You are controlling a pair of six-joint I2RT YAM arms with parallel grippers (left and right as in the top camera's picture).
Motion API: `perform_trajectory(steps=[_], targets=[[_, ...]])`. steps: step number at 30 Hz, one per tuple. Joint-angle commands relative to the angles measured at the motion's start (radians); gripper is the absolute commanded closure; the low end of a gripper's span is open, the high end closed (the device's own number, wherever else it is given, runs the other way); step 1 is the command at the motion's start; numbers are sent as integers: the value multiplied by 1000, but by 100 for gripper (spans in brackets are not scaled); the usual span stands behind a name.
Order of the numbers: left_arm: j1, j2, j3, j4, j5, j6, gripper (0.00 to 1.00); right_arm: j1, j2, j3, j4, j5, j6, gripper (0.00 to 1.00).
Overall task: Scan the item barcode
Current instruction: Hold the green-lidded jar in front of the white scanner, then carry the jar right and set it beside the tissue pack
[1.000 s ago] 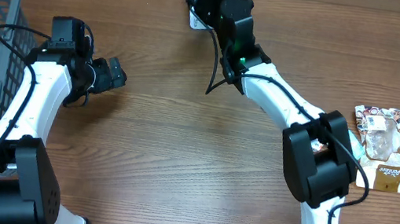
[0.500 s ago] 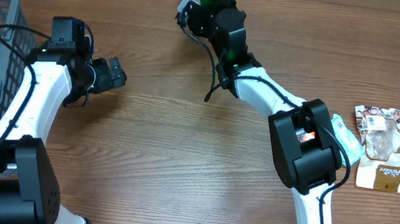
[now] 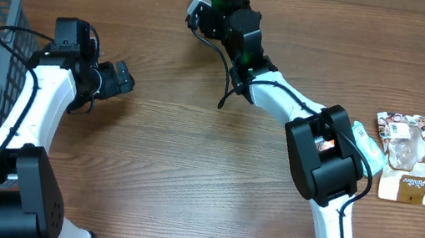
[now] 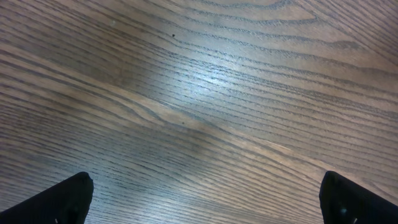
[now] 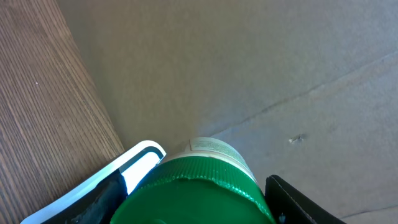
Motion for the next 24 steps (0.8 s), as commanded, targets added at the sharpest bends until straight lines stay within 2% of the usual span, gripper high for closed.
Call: perform_trajectory(steps=[1, 5, 10, 14, 19, 24], targets=[[4, -21, 19, -2, -7, 1, 0, 22, -15, 15, 15, 8, 38, 55], [4, -21, 19, -2, -7, 1, 0, 42, -45, 15, -1, 43, 153, 55], [4, -21, 19, -2, -7, 1, 0, 67, -139, 15, -137, 36, 290, 54], [4, -21, 19, -2, -7, 1, 0, 79, -234, 15, -277, 16, 458, 54], [4, -21, 19, -2, -7, 1, 0, 70, -362, 15, -522, -132, 670, 54], [4, -21, 19, -2, -7, 1, 0, 43, -457, 15, -812, -362, 864, 54]])
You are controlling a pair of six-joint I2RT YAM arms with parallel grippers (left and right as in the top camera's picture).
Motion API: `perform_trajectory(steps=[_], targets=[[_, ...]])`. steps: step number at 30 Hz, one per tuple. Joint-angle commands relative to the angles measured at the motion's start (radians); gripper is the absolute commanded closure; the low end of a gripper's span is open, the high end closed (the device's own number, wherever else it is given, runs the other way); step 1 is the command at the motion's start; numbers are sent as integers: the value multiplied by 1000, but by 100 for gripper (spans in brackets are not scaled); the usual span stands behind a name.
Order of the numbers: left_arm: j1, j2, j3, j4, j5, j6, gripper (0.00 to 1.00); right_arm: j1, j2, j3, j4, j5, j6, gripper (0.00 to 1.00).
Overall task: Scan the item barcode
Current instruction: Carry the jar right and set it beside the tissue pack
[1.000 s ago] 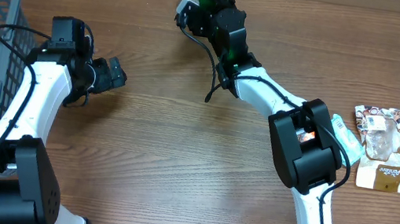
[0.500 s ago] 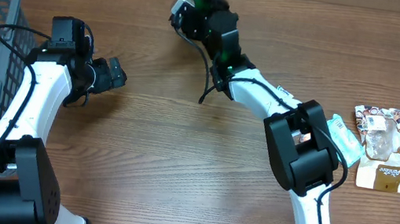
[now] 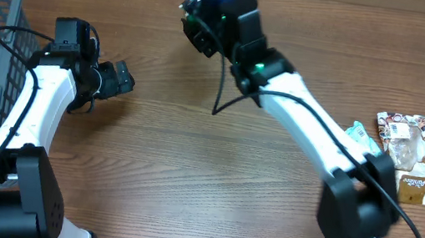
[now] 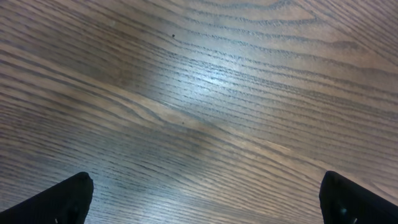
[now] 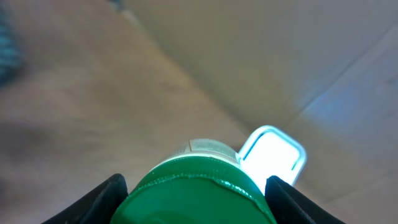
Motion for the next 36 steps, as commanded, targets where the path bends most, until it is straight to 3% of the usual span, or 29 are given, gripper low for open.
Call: perform_trajectory(steps=[1, 7, 14, 21, 27, 36], targets=[[4, -21, 19, -3, -7, 1, 0, -31, -87, 15, -153, -238, 210, 54], [4, -21, 19, -3, -7, 1, 0, -87, -98, 14, -558, -329, 222, 53], [4, -21, 19, -3, -7, 1, 1, -152, -97, -35, -882, -39, 224, 54], [4, -21, 19, -3, -7, 1, 0, -277, -96, -165, -871, 172, 352, 54], [4, -21, 19, -3, -7, 1, 0, -422, -96, -209, -798, 190, 399, 60], [4, -21, 19, -3, -7, 1, 0, -528, -96, -255, -638, 214, 435, 54]])
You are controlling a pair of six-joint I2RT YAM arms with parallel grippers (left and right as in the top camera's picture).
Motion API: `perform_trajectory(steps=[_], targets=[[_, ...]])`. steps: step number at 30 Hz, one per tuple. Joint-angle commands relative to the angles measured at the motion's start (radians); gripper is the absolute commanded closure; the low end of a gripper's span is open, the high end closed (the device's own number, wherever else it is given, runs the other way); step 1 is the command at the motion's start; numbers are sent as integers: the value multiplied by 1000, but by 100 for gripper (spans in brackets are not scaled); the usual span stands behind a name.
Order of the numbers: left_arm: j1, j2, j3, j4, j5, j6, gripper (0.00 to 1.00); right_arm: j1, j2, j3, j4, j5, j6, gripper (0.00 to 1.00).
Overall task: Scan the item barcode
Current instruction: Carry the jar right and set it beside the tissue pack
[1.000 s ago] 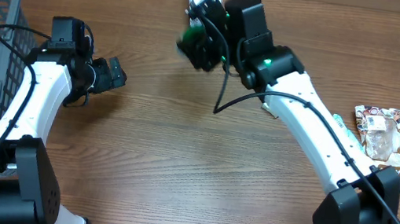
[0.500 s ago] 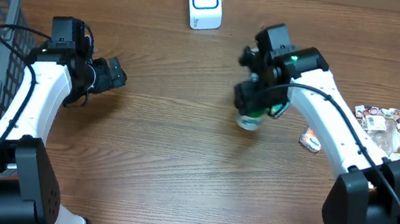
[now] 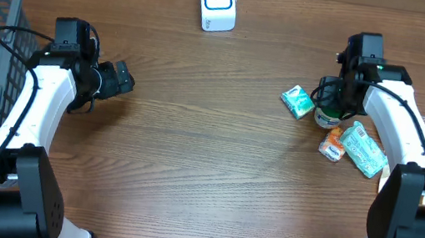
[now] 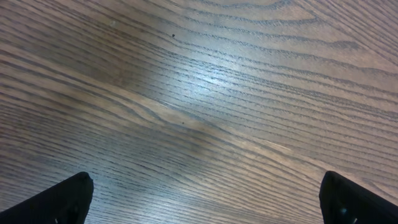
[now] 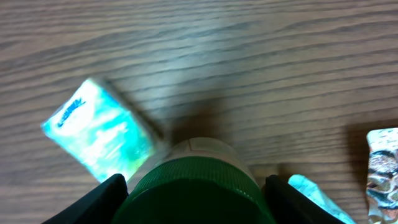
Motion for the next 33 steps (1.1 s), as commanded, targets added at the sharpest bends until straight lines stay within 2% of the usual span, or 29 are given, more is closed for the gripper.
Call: perform_trajectory(steps=[1, 6, 12, 24, 33], targets=[[4, -21, 19, -2, -7, 1, 0, -6, -14, -15, 22, 26, 21, 54], [4, -21, 19, -2, -7, 1, 0, -18, -14, -15, 51, 27, 21, 53], [4, -21, 19, -2, -7, 1, 0, -20, -14, -15, 73, 24, 21, 38], [4, -21, 19, -2, -7, 1, 0, -20, -14, -15, 70, 24, 21, 31], [4, -21, 19, -2, -7, 1, 0, -20, -14, -15, 71, 24, 21, 21]])
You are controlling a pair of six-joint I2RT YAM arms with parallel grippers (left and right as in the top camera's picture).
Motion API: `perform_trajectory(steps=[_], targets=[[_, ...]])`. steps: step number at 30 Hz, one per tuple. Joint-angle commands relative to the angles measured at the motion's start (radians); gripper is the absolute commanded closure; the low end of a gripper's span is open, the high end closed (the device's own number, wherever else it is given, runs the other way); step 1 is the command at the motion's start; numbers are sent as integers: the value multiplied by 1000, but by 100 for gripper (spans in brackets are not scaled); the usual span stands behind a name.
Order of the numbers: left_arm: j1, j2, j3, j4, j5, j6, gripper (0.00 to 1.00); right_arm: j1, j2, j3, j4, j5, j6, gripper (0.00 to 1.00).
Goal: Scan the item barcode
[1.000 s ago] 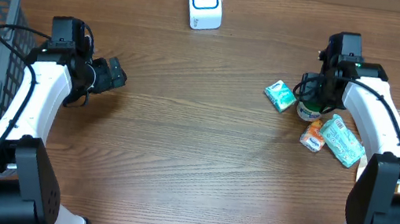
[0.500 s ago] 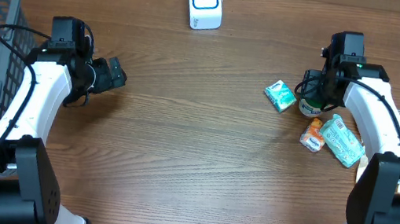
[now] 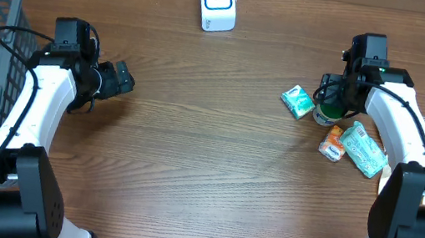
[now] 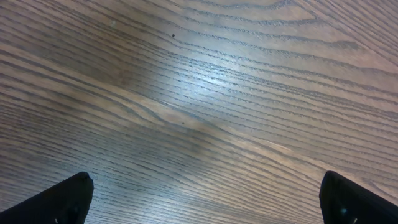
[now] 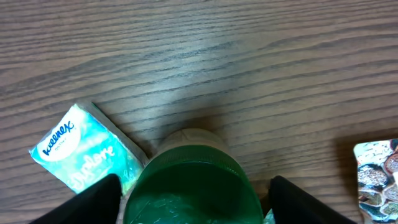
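The item is a green-lidded jar (image 3: 328,116) standing upright on the table at the right, among small packets. In the right wrist view its lid (image 5: 189,186) fills the bottom middle. My right gripper (image 5: 194,208) sits over the jar, open, with a finger on each side and a narrow gap at the right one. The white scanner with a blue rim (image 3: 216,1) stands at the table's far edge, far from the jar. At the left my left gripper (image 3: 121,78) is open over bare wood (image 4: 205,112), holding nothing.
A teal tissue pack (image 5: 87,155) lies just left of the jar. An orange packet (image 3: 331,143) and a teal pack (image 3: 362,150) lie in front of it. A snack bag's edge (image 5: 379,180) shows at the right. A grey basket fills the left side.
My right gripper's fingers have parted from the jar's lid, leaving the jar standing on the table. The arm has barely shifted. The left arm has not moved.
My right gripper first held the jar at the far edge beside the scanner, and was still there a moment later with the scanner's face lit. Then it was at the right, shut on the jar among the packets. Now it is open around the standing jar.
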Motion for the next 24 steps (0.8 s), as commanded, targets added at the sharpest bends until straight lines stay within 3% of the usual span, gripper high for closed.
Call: perform_trajectory(steps=[1, 4, 6, 13, 24], targets=[[4, -21, 19, -2, -7, 1, 0, -3, -15, 1, 8, 3, 7, 21], [4, -21, 19, -2, -7, 1, 0, -3, -15, 2, 13, 3, 7, 14], [4, -21, 19, -2, -7, 1, 0, -3, -17, 7, 11, 3, 7, 1], [4, -21, 19, -2, -7, 1, 0, 31, -138, 92, -100, 3, 8, 0], [4, -21, 19, -2, -7, 1, 0, 182, -628, 109, -205, -69, 37, 0]])
